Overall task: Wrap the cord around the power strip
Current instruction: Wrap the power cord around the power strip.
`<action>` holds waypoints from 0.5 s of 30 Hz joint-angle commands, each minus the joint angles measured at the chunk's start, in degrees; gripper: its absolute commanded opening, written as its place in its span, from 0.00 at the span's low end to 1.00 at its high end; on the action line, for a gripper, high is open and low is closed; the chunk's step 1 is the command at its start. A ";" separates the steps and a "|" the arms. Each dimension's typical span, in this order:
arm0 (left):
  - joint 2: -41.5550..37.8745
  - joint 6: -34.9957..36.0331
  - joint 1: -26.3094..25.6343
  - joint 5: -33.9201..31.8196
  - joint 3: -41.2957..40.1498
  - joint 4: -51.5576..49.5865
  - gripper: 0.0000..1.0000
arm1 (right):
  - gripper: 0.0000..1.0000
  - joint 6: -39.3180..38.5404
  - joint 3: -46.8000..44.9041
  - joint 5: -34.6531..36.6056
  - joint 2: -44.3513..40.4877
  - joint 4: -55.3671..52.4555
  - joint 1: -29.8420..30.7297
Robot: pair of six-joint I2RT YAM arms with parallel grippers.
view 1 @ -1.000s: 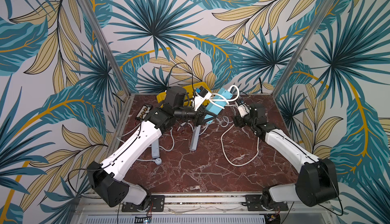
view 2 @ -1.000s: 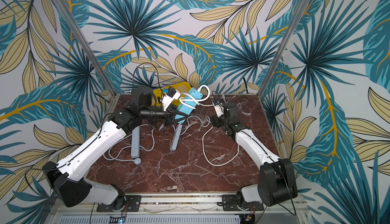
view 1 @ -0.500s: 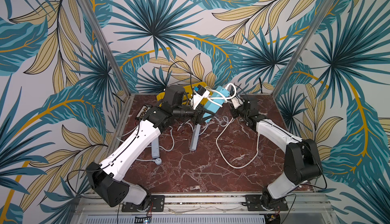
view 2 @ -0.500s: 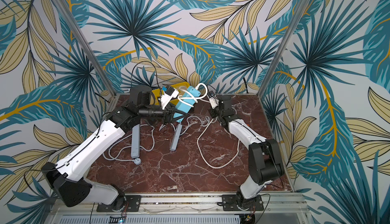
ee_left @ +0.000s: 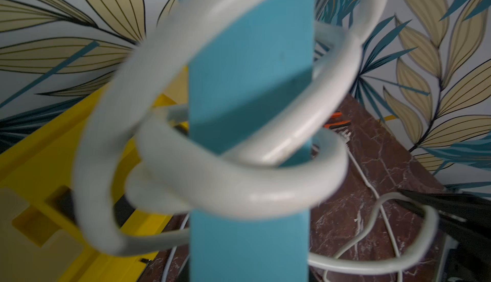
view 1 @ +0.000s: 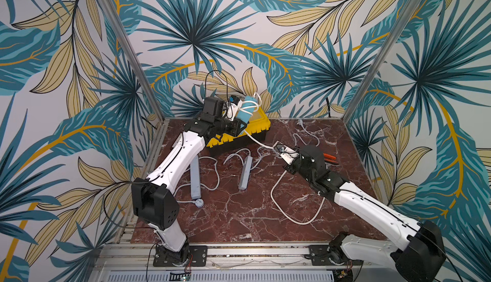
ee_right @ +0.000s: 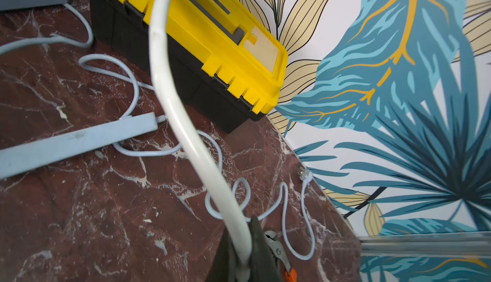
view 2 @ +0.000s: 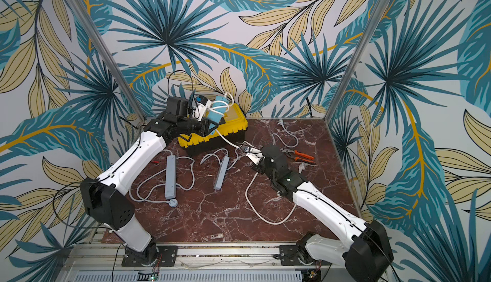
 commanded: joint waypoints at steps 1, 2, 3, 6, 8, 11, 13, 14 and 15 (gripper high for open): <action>-0.26 10.64 -0.43 -6.08 -0.34 -3.45 0.00 | 0.00 -7.46 3.72 2.15 -4.36 -8.53 1.14; -0.45 12.52 -0.72 -7.17 -1.36 -4.08 0.00 | 0.00 -8.84 5.29 1.50 -5.20 -10.54 1.40; -0.55 14.28 -0.94 -7.27 -2.30 -4.90 0.00 | 0.00 -9.82 7.00 1.05 -5.77 -11.97 1.40; -0.59 18.64 -3.07 -7.54 -4.59 -7.11 0.00 | 0.00 -11.13 12.43 -2.86 -6.35 -14.62 1.42; 0.21 22.39 -6.08 -9.14 -5.24 -9.83 0.00 | 0.00 -10.51 15.83 -7.31 -5.92 -14.56 1.40; 0.20 26.43 -10.35 -7.24 -6.97 -12.87 0.00 | 0.00 -9.35 21.69 -11.06 -2.24 -15.84 0.48; -1.51 28.43 -12.32 -3.73 -9.40 -12.99 0.00 | 0.00 -9.61 26.89 -11.18 2.40 -20.30 -1.08; -2.66 29.65 -13.27 -1.95 -10.67 -13.00 0.00 | 0.00 -8.95 28.77 -11.46 4.79 -21.05 -2.28; -3.93 31.36 -14.09 0.26 -12.05 -13.05 0.00 | 0.00 -7.91 30.40 -13.94 6.88 -21.91 -4.39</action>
